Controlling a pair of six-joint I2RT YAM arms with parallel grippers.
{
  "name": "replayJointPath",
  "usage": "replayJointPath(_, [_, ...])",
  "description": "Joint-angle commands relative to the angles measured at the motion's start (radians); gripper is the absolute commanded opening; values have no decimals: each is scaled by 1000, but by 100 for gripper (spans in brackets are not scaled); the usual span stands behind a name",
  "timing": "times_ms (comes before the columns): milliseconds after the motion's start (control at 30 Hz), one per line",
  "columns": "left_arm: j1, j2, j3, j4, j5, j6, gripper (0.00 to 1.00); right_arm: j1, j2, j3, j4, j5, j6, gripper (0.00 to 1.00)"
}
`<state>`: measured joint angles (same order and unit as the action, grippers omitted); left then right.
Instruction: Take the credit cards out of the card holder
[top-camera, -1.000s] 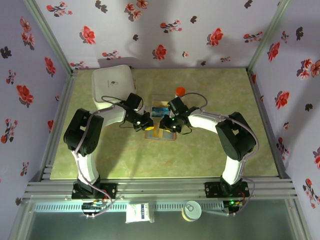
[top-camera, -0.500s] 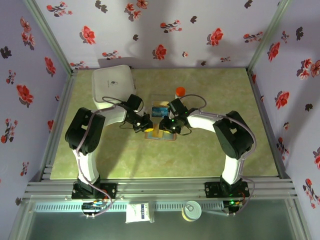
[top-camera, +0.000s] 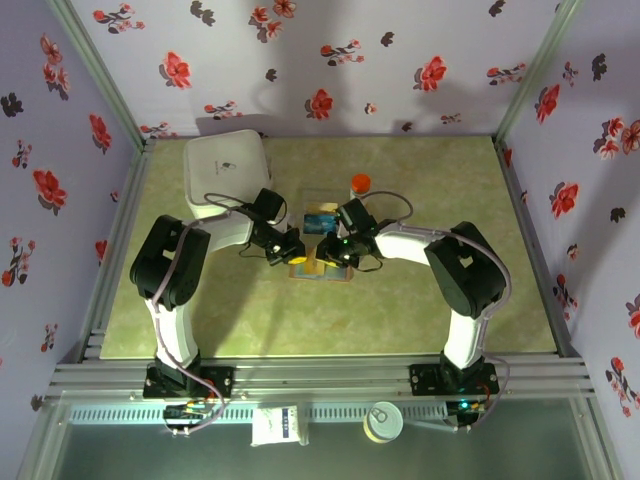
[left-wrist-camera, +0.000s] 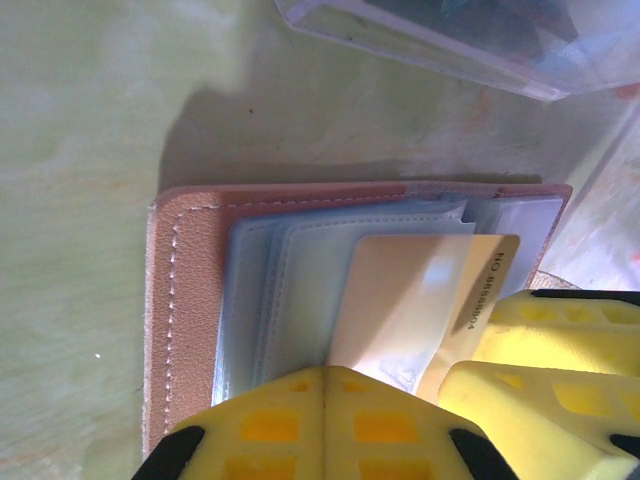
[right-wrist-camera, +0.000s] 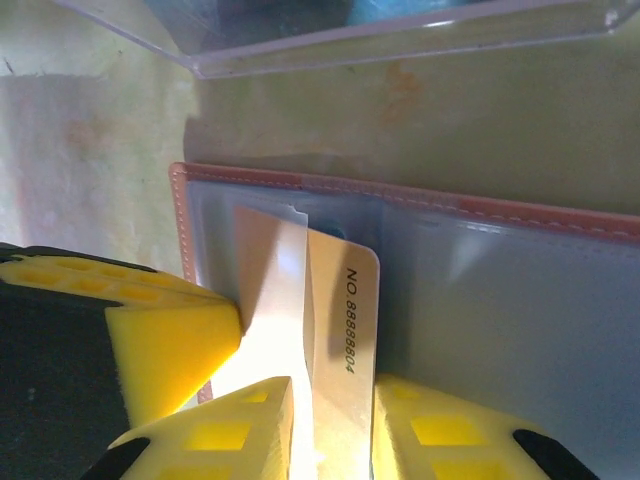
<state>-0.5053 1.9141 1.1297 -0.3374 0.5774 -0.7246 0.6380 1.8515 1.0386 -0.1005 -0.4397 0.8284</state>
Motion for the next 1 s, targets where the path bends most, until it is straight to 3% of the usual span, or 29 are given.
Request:
replayJointPath(0, [-2, 21, -1, -49, -21, 26, 0, -9, -21, -25, 44, -25, 29, 24])
replayJointPath(333, [-3, 11, -5, -50, -23, 24, 0, -24, -35, -62, 57, -13, 39, 15])
replayJointPath(967, [-3, -37, -59, -31, -40, 5, 0, -41, -164, -88, -111, 64, -61, 10])
